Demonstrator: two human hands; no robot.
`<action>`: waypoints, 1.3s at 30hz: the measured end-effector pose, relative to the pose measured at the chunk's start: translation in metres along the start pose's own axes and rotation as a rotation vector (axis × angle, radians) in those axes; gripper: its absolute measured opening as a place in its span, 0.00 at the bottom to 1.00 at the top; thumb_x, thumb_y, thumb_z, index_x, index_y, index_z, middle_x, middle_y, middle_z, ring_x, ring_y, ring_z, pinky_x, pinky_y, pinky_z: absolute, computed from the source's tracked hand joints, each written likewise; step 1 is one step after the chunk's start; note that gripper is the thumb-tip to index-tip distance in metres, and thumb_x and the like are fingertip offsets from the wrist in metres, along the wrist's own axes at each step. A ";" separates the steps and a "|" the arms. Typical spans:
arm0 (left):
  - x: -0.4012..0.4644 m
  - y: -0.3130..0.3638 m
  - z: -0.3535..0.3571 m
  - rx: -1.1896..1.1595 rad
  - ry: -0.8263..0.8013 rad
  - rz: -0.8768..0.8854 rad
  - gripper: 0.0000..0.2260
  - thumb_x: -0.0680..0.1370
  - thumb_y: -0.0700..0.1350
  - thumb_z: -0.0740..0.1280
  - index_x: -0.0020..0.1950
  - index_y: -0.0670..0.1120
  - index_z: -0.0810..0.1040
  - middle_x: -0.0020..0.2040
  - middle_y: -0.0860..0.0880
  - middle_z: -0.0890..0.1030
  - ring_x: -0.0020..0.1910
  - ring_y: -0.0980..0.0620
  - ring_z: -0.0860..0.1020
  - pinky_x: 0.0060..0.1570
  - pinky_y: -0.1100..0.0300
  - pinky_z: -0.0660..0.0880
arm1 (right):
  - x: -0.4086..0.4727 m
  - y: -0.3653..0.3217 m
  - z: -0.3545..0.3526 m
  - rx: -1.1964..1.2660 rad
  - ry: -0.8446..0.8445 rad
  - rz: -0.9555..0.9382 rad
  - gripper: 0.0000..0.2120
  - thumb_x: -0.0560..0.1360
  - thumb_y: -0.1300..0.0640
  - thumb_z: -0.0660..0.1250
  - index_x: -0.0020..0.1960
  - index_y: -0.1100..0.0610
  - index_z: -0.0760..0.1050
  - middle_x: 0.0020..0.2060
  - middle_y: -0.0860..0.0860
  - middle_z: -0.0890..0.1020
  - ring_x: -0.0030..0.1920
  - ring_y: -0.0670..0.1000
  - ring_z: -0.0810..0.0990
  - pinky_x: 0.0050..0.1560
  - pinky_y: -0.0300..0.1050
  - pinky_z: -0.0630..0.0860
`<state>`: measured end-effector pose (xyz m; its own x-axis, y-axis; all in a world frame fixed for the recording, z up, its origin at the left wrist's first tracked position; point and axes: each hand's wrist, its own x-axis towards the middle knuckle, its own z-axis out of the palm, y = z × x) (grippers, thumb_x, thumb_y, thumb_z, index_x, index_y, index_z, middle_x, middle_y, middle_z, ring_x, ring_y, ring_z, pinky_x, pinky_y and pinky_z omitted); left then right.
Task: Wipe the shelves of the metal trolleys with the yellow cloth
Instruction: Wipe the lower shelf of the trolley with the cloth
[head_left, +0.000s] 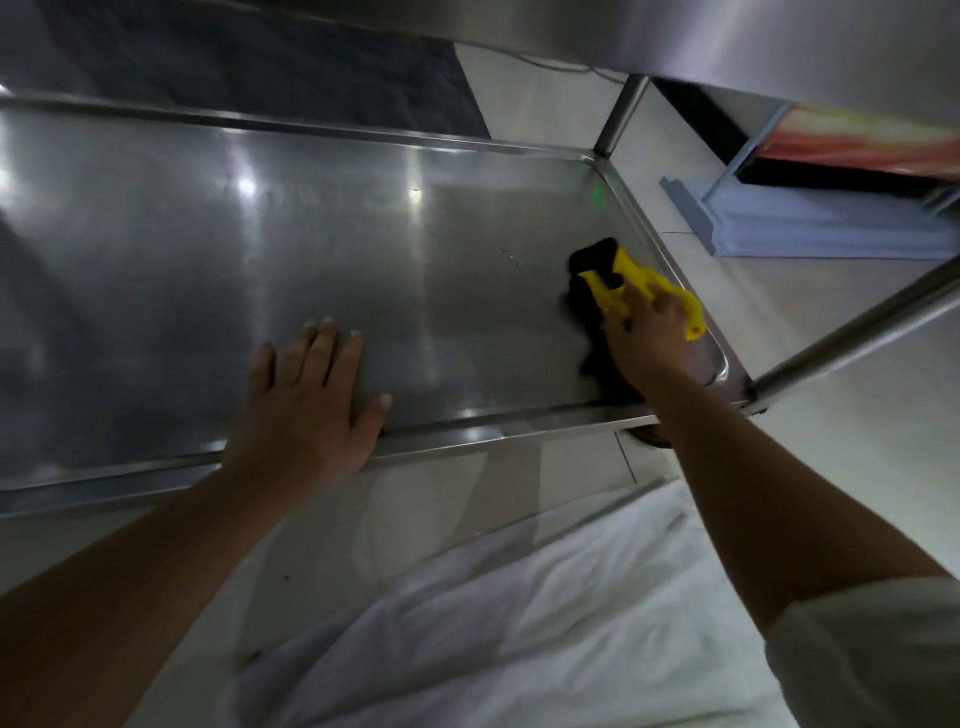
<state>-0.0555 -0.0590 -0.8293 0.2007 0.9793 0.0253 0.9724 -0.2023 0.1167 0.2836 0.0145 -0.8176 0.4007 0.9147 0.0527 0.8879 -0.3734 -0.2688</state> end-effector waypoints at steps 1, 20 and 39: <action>0.000 0.001 0.001 0.018 -0.004 0.003 0.39 0.73 0.63 0.38 0.77 0.43 0.59 0.77 0.40 0.58 0.76 0.42 0.56 0.73 0.43 0.49 | 0.013 -0.010 0.000 -0.020 -0.026 0.114 0.24 0.80 0.45 0.55 0.74 0.47 0.61 0.73 0.59 0.59 0.74 0.61 0.55 0.70 0.60 0.58; 0.002 -0.004 0.008 0.031 -0.010 0.023 0.36 0.75 0.63 0.41 0.77 0.44 0.59 0.77 0.41 0.59 0.77 0.43 0.55 0.73 0.42 0.49 | 0.051 -0.113 0.045 -0.020 -0.133 -0.314 0.27 0.75 0.34 0.55 0.73 0.38 0.60 0.76 0.48 0.55 0.76 0.53 0.51 0.71 0.66 0.51; -0.008 0.002 -0.001 0.040 0.011 -0.014 0.29 0.80 0.57 0.48 0.76 0.43 0.61 0.76 0.40 0.62 0.74 0.41 0.60 0.70 0.43 0.58 | -0.155 -0.080 0.017 -0.013 0.034 -0.539 0.21 0.74 0.42 0.58 0.65 0.45 0.72 0.65 0.52 0.74 0.66 0.59 0.71 0.57 0.61 0.71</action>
<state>-0.0556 -0.0675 -0.8287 0.1859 0.9819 0.0353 0.9791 -0.1882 0.0774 0.1466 -0.0951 -0.8202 -0.1056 0.9718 0.2108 0.9724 0.1453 -0.1827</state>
